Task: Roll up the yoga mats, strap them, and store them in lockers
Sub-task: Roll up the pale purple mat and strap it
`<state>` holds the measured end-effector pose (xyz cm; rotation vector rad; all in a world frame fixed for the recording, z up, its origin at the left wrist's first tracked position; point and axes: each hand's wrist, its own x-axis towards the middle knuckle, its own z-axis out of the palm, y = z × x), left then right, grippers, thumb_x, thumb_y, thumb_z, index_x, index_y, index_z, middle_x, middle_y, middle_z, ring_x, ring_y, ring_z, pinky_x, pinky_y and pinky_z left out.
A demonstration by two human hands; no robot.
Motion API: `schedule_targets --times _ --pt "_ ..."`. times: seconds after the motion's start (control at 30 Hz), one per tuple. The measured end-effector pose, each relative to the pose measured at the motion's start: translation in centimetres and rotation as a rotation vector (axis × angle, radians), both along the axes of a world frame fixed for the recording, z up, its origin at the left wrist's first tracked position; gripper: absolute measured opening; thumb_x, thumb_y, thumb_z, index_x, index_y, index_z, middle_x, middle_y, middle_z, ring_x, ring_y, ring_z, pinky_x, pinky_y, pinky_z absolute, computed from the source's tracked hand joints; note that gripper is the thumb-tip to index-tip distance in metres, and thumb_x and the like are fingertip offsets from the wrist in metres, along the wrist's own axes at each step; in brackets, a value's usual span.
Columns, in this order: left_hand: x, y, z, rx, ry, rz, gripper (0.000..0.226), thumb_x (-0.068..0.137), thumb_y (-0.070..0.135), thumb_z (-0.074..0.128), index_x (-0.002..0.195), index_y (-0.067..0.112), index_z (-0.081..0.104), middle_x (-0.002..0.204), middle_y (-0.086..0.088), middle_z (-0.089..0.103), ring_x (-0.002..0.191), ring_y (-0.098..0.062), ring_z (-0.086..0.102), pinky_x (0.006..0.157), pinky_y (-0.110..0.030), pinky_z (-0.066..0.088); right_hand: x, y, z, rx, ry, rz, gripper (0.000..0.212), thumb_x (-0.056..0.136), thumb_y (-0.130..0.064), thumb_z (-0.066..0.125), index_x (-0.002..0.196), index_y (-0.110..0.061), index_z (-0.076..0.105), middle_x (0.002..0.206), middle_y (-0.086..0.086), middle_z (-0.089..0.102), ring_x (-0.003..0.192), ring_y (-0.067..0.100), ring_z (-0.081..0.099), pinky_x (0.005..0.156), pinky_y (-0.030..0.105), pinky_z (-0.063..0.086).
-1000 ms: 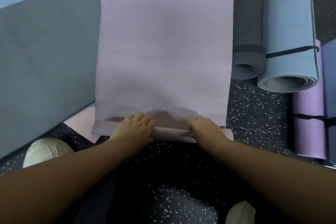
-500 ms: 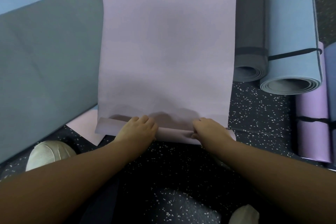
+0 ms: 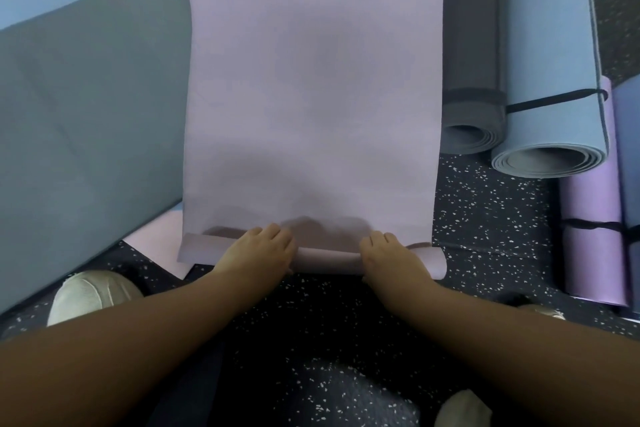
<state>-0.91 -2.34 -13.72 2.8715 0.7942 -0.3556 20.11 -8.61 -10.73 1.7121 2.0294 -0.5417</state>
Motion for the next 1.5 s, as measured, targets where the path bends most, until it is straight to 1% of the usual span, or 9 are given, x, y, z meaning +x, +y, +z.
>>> schedule_targets --times 0.1,0.2,0.37,0.6,0.73,1.03,1.13,1.3,1.5 --pt "0.3 0.1 0.2 0.008 0.044 0.015 0.05 0.06 0.04 0.084 0.094 0.008 0.065 0.094 -0.009 0.062 0.083 -0.026 0.059 0.064 -0.032 0.048 0.1 0.1 0.2 -0.013 0.002 -0.004 0.03 0.093 -0.011 0.051 0.121 -0.01 0.041 0.123 0.008 0.044 0.112 0.023 0.042 0.085 0.029 0.041" --pt "0.1 0.1 0.3 -0.017 0.006 0.02 0.055 0.024 0.032 0.093 0.066 0.012 0.063 0.066 -0.005 0.058 0.056 -0.023 0.056 0.045 -0.027 0.043 0.2 0.2 0.2 0.012 0.003 -0.025 0.03 0.089 -0.005 0.053 0.117 -0.007 0.045 0.119 0.009 0.047 0.109 0.025 0.046 0.073 0.029 0.038" --pt "0.0 -0.1 -0.1 -0.009 -0.033 0.075 0.058 0.022 0.024 0.094 0.068 0.013 0.061 0.062 -0.004 0.056 0.053 -0.023 0.055 0.042 -0.026 0.041 0.3 0.2 -0.5 0.179 0.021 0.006 0.054 0.022 -0.004 0.088 0.063 -0.008 0.054 0.059 0.007 0.05 0.048 0.019 0.049 0.035 0.023 0.029" --pt "-0.3 0.1 0.4 -0.051 -0.134 0.107 0.054 0.032 0.032 0.095 0.068 0.015 0.059 0.063 -0.001 0.058 0.054 -0.021 0.057 0.043 -0.025 0.043 0.1 0.3 0.0 0.082 -0.067 0.029 0.055 0.041 -0.022 0.092 0.08 -0.007 0.058 0.077 0.008 0.055 0.065 0.022 0.055 0.046 0.026 0.032" --pt "-0.4 0.1 0.7 -0.066 -0.146 0.111 0.052 0.036 0.029 0.096 0.071 0.017 0.058 0.066 0.0 0.059 0.056 -0.019 0.056 0.044 -0.027 0.044 0.3 0.6 -0.3 0.085 -0.012 -0.016 0.064 0.01 -0.018 0.094 0.062 -0.009 0.056 0.058 0.006 0.051 0.046 0.019 0.05 0.039 0.022 0.021" --pt "-0.5 0.4 1.1 -0.065 -0.121 0.103 0.048 0.038 0.022 0.093 0.071 0.015 0.058 0.066 -0.003 0.059 0.056 -0.023 0.057 0.046 -0.028 0.045 0.6 0.5 -0.7 0.179 -0.026 0.036 0.053 0.02 -0.012 0.089 0.061 -0.009 0.056 0.057 0.006 0.051 0.045 0.019 0.049 0.04 0.023 0.019" --pt "-0.5 0.5 1.2 -0.087 -0.083 0.116 0.048 0.041 0.025 0.093 0.074 0.015 0.058 0.069 -0.003 0.059 0.059 -0.022 0.057 0.047 -0.031 0.046 0.3 0.6 -0.2 0.134 -0.051 0.034 0.041 0.054 -0.015 0.084 0.084 -0.007 0.058 0.08 0.008 0.056 0.069 0.023 0.057 0.049 0.028 0.031" --pt "-0.1 0.3 1.6 -0.165 0.052 0.187 0.034 0.096 0.036 0.05 0.123 0.017 0.044 0.127 -0.003 0.047 0.115 -0.023 0.042 0.091 -0.032 0.036 0.4 0.5 0.0 0.05 -0.036 0.003 0.029 0.09 -0.011 0.049 0.118 -0.009 0.041 0.118 0.01 0.047 0.106 0.026 0.048 0.071 0.029 0.032" --pt "0.3 0.6 1.3 -0.187 0.13 0.164 0.033 0.098 0.038 0.044 0.124 0.017 0.041 0.13 -0.004 0.044 0.118 -0.023 0.04 0.09 -0.031 0.035 0.4 0.7 0.4 0.005 -0.039 -0.022 0.03 0.092 -0.01 0.05 0.12 -0.006 0.041 0.12 0.011 0.048 0.109 0.027 0.048 0.072 0.03 0.031"
